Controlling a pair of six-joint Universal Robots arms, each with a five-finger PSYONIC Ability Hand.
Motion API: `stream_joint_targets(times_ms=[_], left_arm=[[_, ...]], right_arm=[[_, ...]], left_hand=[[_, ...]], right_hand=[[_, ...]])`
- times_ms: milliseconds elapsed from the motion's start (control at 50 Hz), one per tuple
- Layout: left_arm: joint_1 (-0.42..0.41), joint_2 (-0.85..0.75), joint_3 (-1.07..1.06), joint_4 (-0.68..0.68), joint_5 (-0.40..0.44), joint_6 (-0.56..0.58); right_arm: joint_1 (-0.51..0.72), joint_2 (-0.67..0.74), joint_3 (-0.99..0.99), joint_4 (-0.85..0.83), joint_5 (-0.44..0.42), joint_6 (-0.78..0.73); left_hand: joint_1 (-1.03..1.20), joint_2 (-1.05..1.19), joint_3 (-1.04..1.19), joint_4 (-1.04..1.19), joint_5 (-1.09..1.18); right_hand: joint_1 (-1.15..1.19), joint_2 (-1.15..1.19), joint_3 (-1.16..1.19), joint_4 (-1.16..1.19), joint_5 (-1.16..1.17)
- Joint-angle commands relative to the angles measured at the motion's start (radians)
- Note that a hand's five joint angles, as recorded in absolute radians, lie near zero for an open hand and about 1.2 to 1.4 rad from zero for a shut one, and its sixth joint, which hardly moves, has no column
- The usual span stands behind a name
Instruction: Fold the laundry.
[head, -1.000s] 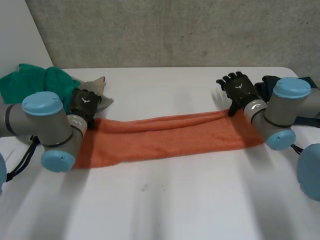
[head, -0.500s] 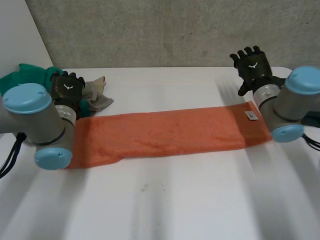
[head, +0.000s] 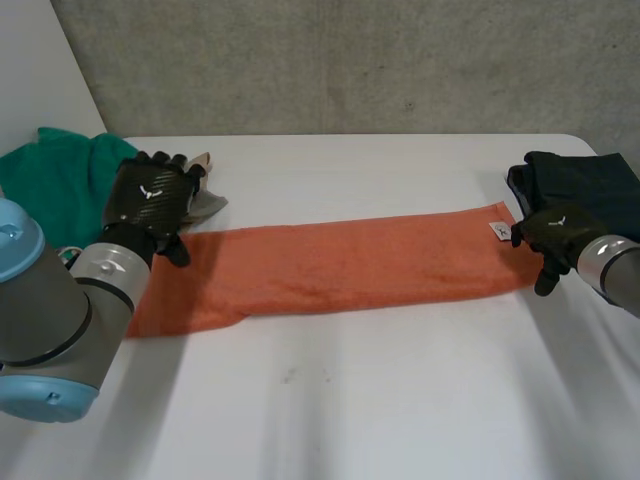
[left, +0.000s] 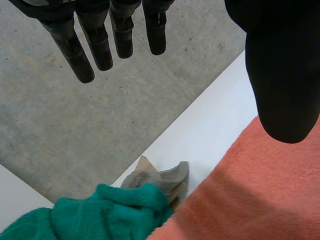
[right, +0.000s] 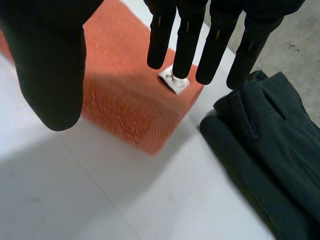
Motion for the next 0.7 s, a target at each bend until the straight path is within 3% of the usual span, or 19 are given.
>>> stream_joint_targets(times_ms=[20,60,100,200,340,460,540,620,700], left_arm=[[-0.002,-0.017,0.0,0.0,-0.005,-0.008],[0.0,-0.018,0.0,0.0,-0.005,-0.008],[0.0,-0.018,0.0,0.0,-0.008,-0.008],[-0.002,-0.015,0.0,0.0,-0.01,-0.008],[0.001,0.014,0.0,-0.002,-0.011,-0.008],[0.007,0.045,-0.032,-0.006,-0.01,-0.011],[0.014,0.063,-0.055,-0.006,-0.008,-0.012],[0.015,0.069,-0.064,-0.006,-0.008,-0.012],[0.018,0.088,-0.077,-0.006,-0.01,-0.012]], right_arm=[[0.0,0.096,-0.021,-0.072,0.004,-0.042],[0.0,0.114,-0.032,-0.092,0.009,-0.042],[-0.006,0.119,-0.047,-0.132,0.02,-0.042],[-0.055,0.085,0.004,-0.206,0.073,-0.039],[-0.152,-0.027,0.122,-0.204,0.08,-0.077],[-0.324,-0.061,0.179,-0.206,0.095,-0.261],[-0.37,-0.07,0.166,-0.213,0.098,-0.367],[-0.343,-0.119,0.148,-0.215,0.092,-0.406],[-0.205,-0.171,0.136,-0.218,0.09,-0.401]], left_hand=[[-0.028,-0.019,-0.032,-0.019,-0.009],[-0.028,-0.019,-0.032,-0.019,-0.009],[-0.028,-0.019,-0.032,-0.019,-0.009],[-0.028,-0.019,-0.032,-0.019,-0.009],[-0.028,-0.019,-0.032,-0.019,-0.009],[-0.028,-0.019,-0.032,-0.019,-0.009],[-0.028,-0.019,-0.032,-0.019,-0.009],[-0.028,-0.019,-0.032,-0.019,-0.009],[-0.028,-0.019,-0.032,-0.019,-0.009]], right_hand=[[0.111,0.11,0.105,0.107,0.1],[0.242,0.242,0.236,0.238,0.232],[0.861,0.86,0.855,0.857,0.85],[0.865,0.864,0.858,0.86,0.854],[0.865,0.864,0.858,0.86,0.854],[0.865,0.864,0.858,0.86,0.854],[0.865,0.864,0.858,0.86,0.854],[0.865,0.864,0.858,0.86,0.854],[0.865,0.864,0.858,0.86,0.854]])
